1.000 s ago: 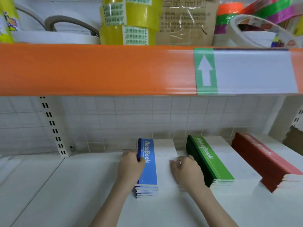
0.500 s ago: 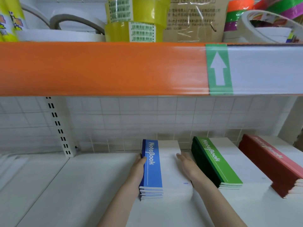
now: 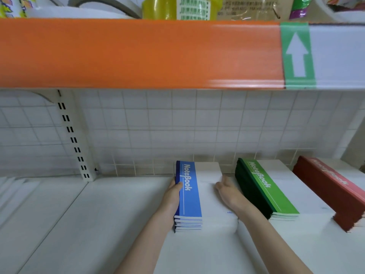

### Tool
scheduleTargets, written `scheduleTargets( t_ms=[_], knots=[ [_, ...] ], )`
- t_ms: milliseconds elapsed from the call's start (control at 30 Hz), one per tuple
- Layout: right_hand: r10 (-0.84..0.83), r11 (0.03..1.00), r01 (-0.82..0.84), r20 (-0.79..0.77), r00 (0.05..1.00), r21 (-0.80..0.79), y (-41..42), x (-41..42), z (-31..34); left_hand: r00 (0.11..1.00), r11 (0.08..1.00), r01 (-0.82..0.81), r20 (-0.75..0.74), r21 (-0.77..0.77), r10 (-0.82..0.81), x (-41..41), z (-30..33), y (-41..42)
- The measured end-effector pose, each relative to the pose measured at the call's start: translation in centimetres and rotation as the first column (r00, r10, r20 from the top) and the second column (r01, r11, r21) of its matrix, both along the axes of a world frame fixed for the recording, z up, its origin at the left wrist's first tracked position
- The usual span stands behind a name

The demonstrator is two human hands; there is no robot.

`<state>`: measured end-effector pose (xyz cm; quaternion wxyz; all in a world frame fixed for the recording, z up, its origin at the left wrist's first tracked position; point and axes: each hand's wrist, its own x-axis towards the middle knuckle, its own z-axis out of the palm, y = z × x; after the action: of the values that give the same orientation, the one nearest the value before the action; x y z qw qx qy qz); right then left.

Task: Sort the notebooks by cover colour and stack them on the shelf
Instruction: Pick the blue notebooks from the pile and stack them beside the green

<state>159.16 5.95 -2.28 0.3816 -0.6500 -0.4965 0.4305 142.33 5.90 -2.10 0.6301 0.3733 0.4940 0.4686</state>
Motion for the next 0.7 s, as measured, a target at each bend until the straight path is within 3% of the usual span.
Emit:
scheduleTargets(
  t_ms=[367,567,700],
  knots=[
    [-0.063,0.996,0.041,-0.298,0.953,-0.080,-0.6,0.3,0.4,0.991,0.987,0.086,0.109,-0.134,-0.071,-0.6,-0.6,-0.5],
    [-0.062,0.998,0.062,-0.077,0.995,-0.006,-1.1,0.2,0.9,0.992,0.992,0.089,0.101,-0.084,-0.080,-0.9,-0.7,0.0],
    [-0.056,0.995,0.042,0.161,0.985,0.087,-1.2,0.5,1.4,1.000,0.998,-0.010,0.011,0.064,0.009,-1.0,-0.7,0.0]
  ],
)
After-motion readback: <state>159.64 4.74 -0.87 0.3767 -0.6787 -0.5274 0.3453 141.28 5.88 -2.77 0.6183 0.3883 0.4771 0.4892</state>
